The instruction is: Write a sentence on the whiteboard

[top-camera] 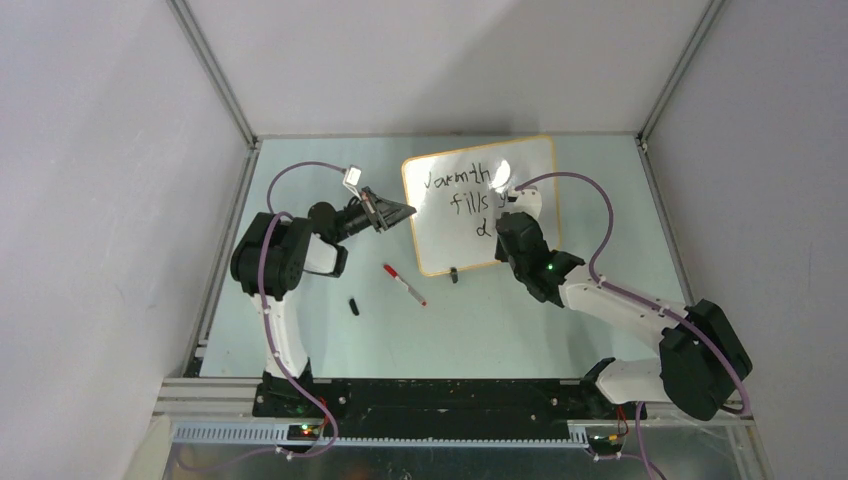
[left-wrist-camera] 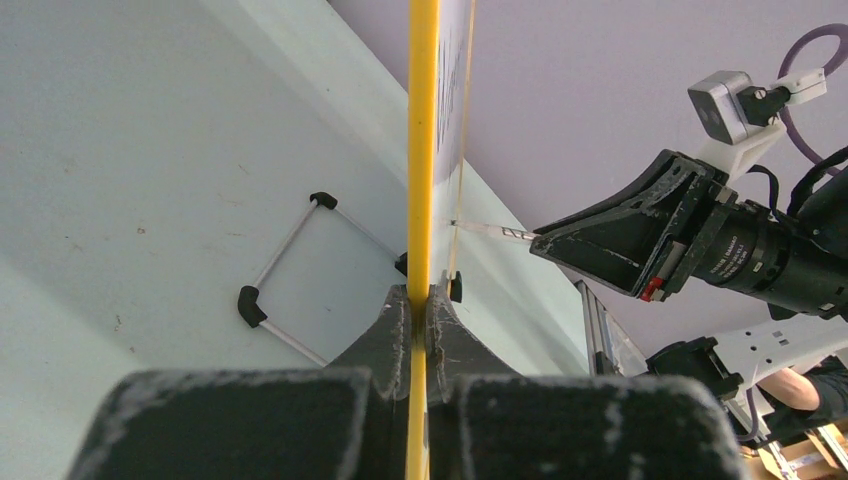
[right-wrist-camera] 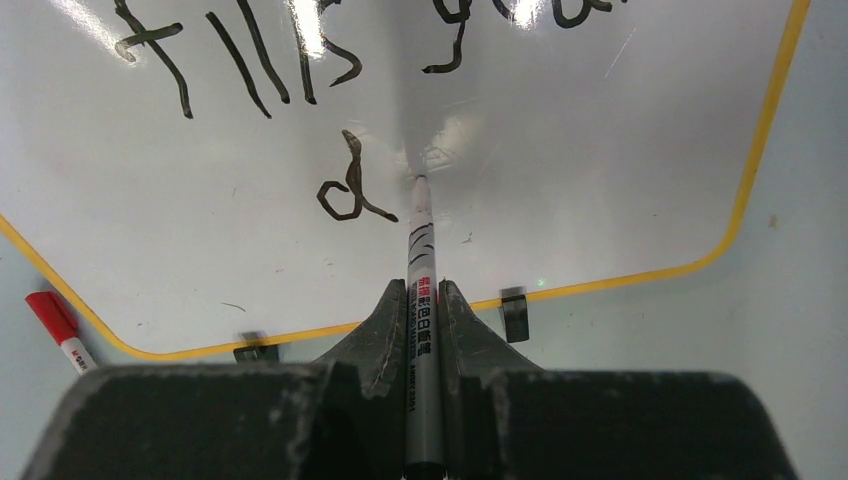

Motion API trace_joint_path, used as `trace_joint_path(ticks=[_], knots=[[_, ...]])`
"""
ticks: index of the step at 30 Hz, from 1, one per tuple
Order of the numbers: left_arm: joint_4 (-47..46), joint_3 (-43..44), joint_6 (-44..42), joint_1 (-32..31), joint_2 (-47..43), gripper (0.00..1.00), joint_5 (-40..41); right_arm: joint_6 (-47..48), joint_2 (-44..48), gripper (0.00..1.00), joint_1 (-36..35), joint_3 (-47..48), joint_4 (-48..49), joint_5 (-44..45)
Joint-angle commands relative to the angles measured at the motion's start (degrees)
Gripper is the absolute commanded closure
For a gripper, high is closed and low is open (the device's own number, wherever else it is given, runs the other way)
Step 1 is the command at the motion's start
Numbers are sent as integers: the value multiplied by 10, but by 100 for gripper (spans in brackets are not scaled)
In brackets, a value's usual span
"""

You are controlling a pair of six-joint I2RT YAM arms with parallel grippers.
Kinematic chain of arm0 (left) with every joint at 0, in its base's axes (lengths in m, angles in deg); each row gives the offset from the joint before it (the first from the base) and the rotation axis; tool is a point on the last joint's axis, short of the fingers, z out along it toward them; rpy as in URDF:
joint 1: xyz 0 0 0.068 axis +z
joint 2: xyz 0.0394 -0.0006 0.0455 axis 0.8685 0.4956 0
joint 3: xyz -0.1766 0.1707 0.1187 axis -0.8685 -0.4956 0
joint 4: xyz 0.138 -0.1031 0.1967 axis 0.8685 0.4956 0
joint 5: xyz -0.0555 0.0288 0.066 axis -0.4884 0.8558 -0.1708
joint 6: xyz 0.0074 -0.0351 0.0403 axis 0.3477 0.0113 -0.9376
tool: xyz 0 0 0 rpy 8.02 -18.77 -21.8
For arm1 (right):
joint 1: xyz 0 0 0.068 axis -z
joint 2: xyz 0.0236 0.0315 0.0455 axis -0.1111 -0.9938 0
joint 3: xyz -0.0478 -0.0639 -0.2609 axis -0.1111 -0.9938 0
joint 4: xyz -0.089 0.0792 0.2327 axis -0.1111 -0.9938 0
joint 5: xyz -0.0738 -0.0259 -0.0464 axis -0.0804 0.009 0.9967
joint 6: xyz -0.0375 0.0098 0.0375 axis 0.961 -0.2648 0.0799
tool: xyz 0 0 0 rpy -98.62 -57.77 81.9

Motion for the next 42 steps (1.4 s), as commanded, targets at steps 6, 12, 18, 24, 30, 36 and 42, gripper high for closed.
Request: trace_joint_path(ticks=[6,12,18,24,30,36,42], knots=[[-23,4,-4,-6,-23,100,-10,-5,-17,100,4,27,25,-4],[-23,5,-4,-6,-23,100,-11,4,-18,100,3,27,31,-12],[-23,4,-4,-6,-23,100,-11,15,-19,100,-4,27,33,-16],[-23,3,-5,-6,-25,100,-10,22,-18,100,-11,27,33,-14],[-23,2,-6,-6,-25,100,-10,30,-19,100,-20,27,33,-11],[-23,2,-6,-6,-25,100,-10,29,-19,100,-21,27,28,-14],[-22,3,-6,-6,-25,100,-11,8,-26,100,-12,42,-14,-13]])
